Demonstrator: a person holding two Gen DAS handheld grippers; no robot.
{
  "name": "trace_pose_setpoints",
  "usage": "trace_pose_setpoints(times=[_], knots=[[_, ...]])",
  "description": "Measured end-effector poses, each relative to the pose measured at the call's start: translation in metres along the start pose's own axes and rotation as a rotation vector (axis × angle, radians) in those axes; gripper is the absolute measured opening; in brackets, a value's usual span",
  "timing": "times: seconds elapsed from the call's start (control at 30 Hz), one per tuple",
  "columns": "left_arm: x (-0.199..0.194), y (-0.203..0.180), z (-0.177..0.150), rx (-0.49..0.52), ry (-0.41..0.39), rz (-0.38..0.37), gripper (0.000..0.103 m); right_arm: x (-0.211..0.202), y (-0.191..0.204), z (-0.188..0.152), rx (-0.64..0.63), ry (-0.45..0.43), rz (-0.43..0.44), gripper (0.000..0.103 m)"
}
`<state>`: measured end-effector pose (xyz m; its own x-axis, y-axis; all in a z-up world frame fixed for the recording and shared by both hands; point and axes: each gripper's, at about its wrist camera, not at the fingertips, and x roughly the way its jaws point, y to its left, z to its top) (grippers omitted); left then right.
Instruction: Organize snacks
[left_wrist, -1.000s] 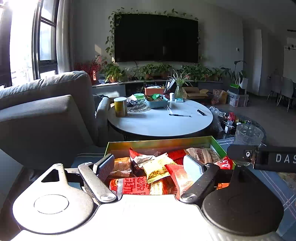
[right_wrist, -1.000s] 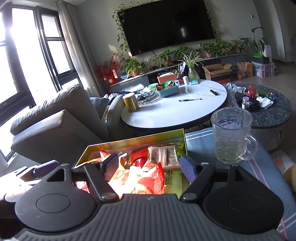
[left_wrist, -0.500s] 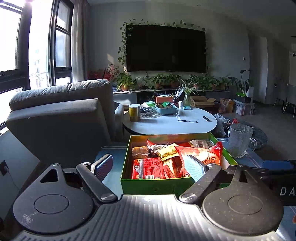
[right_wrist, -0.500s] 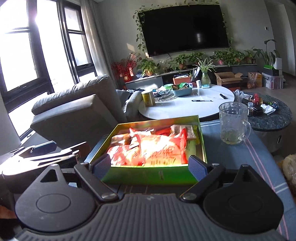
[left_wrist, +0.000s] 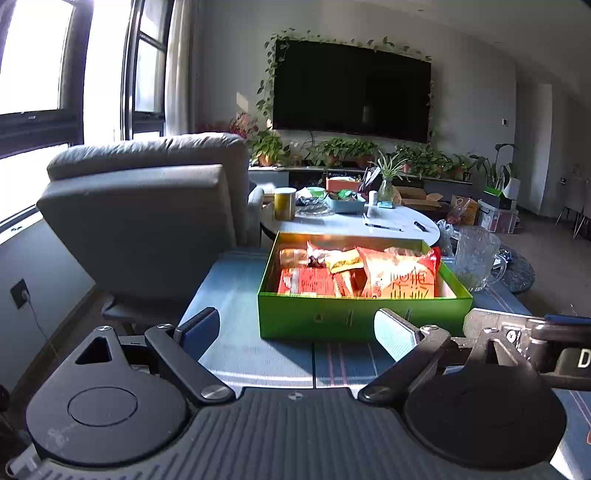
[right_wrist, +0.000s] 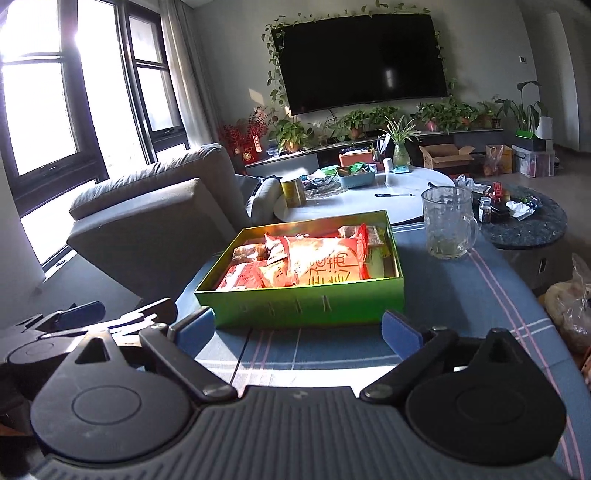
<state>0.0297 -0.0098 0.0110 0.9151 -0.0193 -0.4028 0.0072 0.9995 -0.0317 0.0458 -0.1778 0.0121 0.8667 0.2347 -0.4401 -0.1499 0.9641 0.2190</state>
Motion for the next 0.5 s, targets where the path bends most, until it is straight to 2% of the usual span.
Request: trace_pose_setpoints(times=[0.5], knots=[[0.004, 0.005, -0.013, -0.005, 0.035, 0.012, 0.09, 0.0, 0.006, -0.015, -0.031, 0.009, 0.007, 0.079]])
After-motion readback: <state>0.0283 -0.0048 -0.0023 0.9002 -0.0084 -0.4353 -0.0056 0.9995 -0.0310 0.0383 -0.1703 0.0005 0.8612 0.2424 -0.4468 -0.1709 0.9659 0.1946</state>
